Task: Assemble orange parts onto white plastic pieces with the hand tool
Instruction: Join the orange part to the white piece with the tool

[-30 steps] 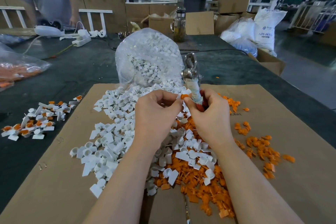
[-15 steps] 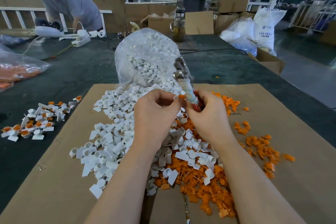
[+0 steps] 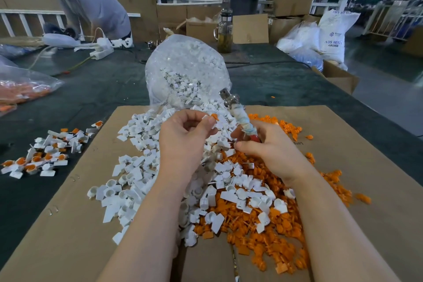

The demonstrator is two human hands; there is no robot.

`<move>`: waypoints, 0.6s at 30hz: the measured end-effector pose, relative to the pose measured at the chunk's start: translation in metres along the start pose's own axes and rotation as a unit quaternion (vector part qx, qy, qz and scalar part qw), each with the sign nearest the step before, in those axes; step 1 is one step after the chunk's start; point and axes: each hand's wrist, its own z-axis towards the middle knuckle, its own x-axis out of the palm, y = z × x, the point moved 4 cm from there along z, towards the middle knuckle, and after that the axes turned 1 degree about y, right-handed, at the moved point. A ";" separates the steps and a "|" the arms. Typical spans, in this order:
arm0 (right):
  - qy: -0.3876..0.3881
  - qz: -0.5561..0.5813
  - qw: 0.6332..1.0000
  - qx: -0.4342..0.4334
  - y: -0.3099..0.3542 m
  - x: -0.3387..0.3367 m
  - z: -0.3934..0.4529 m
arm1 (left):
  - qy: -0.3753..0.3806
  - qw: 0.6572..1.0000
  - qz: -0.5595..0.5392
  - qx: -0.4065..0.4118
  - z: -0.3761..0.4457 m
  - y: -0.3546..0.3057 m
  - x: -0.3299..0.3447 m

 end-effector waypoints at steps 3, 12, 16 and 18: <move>0.029 -0.030 0.999 0.012 -0.002 -0.001 -0.001 | -0.002 1.000 -0.019 0.000 0.002 0.001 -0.001; 0.088 -0.070 0.993 0.022 0.001 0.004 -0.003 | 0.006 1.000 -0.029 0.010 0.004 0.000 -0.002; 0.089 -0.090 0.992 0.018 0.001 0.004 -0.003 | 0.011 0.999 -0.029 0.014 0.004 -0.001 -0.003; 0.086 -0.098 0.991 0.009 0.001 0.004 -0.003 | 0.013 0.999 -0.038 0.013 0.004 -0.002 -0.002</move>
